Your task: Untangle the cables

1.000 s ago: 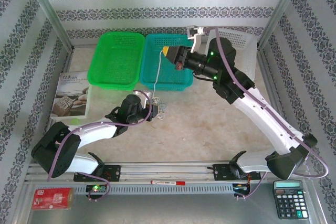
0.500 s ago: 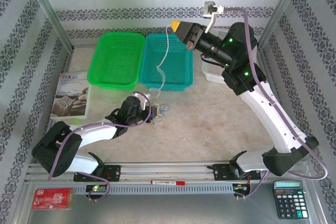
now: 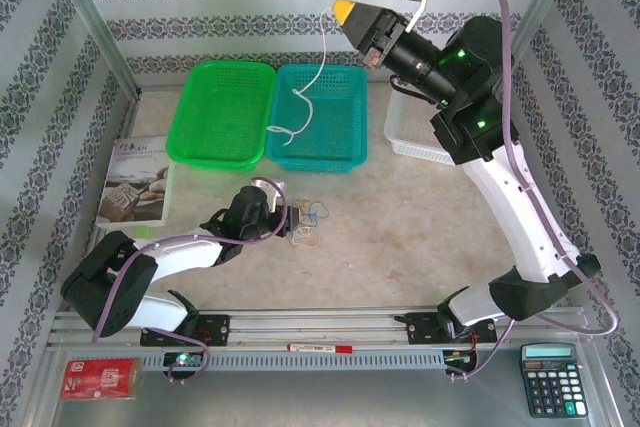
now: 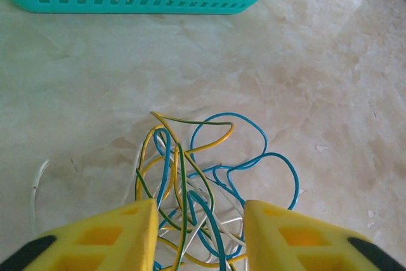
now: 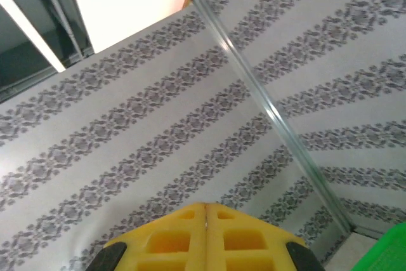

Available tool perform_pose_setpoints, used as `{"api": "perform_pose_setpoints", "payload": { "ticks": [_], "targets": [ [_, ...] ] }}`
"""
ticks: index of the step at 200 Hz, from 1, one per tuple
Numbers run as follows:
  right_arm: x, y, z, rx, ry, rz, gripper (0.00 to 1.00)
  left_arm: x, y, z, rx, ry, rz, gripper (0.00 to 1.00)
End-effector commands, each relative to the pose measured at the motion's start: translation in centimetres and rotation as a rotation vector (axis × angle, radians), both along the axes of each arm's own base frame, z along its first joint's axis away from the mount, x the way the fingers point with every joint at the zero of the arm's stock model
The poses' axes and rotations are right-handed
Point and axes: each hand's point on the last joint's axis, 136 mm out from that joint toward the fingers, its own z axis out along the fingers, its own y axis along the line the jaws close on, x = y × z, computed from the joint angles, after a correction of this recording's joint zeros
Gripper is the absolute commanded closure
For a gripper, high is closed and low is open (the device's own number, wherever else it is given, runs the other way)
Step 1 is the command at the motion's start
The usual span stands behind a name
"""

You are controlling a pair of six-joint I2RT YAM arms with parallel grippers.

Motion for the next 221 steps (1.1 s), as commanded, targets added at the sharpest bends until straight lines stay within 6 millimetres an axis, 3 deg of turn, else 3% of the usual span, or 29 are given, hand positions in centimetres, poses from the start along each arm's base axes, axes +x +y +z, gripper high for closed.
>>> {"api": "perform_pose_setpoints", "payload": {
  "ticks": [1, 49, 89, 114, 150, 166, 173, 189, 221],
  "targets": [
    [3.5, -0.2, -2.1, -0.015, 0.052, -0.053, 1.0, -0.2, -0.1, 1.9, -0.036, -0.034, 0.009, 0.51],
    [10.4, -1.6, -7.3, -0.059, 0.145, -0.175, 1.0, -1.3, 1.6, 4.5, -0.053, -0.071, 0.053, 0.3],
    [16.7, -1.8, -15.2, -0.143, 0.281, -0.226, 1.0, -1.9, 3.3, 7.0, -0.058, -0.103, 0.117, 0.2],
    [19.0, -1.1, -20.4, -0.201, 0.362, -0.226, 1.0, -2.0, 3.9, 8.4, -0.053, -0.113, 0.141, 0.17],
    [20.6, -0.5, -27.1, -0.291, 0.449, -0.24, 1.0, -1.7, 3.9, 10.2, -0.07, -0.126, 0.149, 0.13],
    [20.7, -0.4, -29.8, -0.347, 0.486, -0.237, 0.66, -1.6, 3.7, 10.5, -0.083, -0.124, 0.149, 0.05],
    [20.6, -0.3, -30.5, -0.368, 0.493, -0.231, 0.56, -1.5, 3.6, 10.7, -0.088, -0.125, 0.148, 0.02],
    [20.2, -0.3, -31.3, -0.397, 0.504, -0.218, 0.46, -1.5, 3.4, 10.9, -0.094, -0.12, 0.148, 0.0],
    [18.7, -0.6, -30.6, -0.417, 0.489, -0.21, 0.43, -1.2, 3.6, 10.8, -0.099, -0.112, 0.175, 0.0]
  ]
}}
